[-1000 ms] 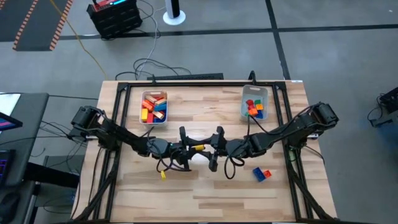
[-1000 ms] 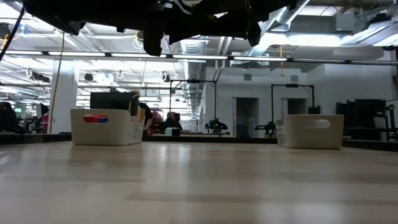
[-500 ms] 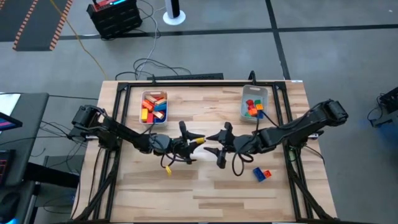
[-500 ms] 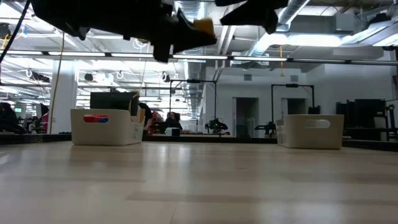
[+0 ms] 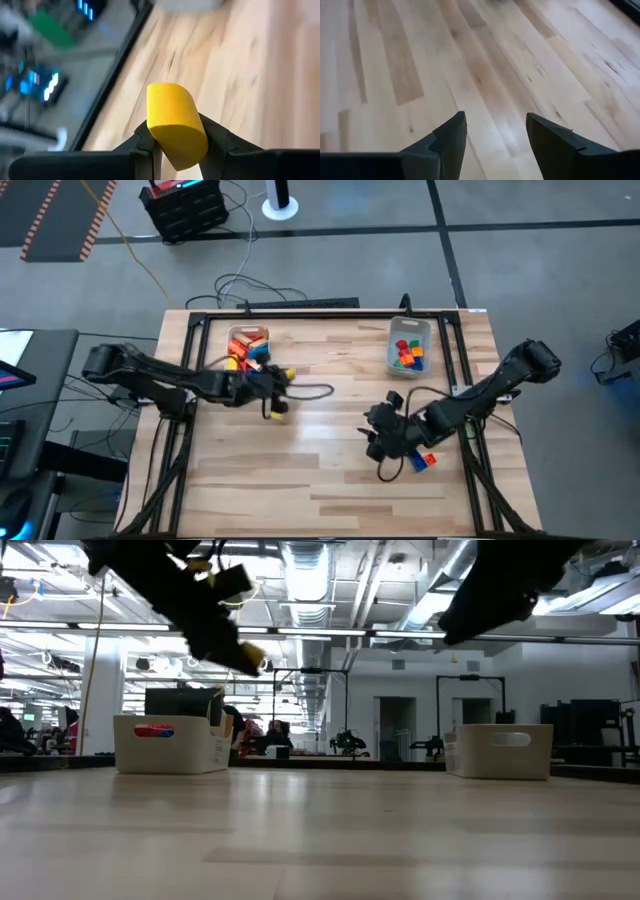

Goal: Sort blocks by size
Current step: Put the small yellow block into the gray bin

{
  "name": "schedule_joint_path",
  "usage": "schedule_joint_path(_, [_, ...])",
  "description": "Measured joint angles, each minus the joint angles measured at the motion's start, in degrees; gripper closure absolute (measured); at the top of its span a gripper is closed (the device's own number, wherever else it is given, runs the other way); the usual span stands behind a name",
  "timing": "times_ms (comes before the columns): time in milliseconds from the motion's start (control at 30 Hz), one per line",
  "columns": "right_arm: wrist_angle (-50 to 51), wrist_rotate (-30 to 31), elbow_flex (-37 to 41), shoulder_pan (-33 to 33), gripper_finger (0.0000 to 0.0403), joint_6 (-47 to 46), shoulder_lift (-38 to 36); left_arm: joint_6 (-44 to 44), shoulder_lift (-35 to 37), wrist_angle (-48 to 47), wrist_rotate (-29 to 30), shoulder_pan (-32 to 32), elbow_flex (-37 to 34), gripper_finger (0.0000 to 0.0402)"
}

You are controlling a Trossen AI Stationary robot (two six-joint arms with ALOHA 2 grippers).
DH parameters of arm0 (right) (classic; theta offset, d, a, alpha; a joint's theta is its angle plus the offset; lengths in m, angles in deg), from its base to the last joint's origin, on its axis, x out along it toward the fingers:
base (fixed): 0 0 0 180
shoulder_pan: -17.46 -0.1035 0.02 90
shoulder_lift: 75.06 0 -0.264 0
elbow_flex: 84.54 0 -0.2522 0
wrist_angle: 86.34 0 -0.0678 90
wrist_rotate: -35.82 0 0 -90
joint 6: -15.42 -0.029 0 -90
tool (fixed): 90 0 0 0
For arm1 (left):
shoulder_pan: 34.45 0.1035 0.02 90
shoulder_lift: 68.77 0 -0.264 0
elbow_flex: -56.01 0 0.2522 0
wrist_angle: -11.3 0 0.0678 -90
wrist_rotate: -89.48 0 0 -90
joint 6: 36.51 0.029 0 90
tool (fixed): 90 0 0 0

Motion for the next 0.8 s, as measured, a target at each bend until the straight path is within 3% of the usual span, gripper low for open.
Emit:
schedule_joint_path(133, [-0.11,4.18,-0.07,-3.74,0.0170,-2.99,1.44,-6.10,5.12,-10.42,-0.10,3.03,-1.39,0.0317])
schedule_joint_path(433, [1.24,7.24,-0.09,-6.39,0.0170,-4.88,2.18,-6.16,9.48,-8.65,-1.58,3.61,-4.50,0.0317])
schedule_joint_path(533, [6.05,7.31,-0.09,-6.38,0.0170,-6.03,1.32,-6.12,8.26,-4.03,-6.90,4.27,-4.50,0.0317])
schedule_joint_path(633, [12.00,7.98,-0.06,-5.90,0.0170,-7.35,0.66,-6.09,5.51,1.49,-17.33,5.81,-4.50,0.0317])
schedule_joint_path(800, [9.40,17.63,-0.06,-6.35,0.0170,2.94,1.46,-7.23,-1.80,14.37,-34.99,8.10,-4.48,0.0317])
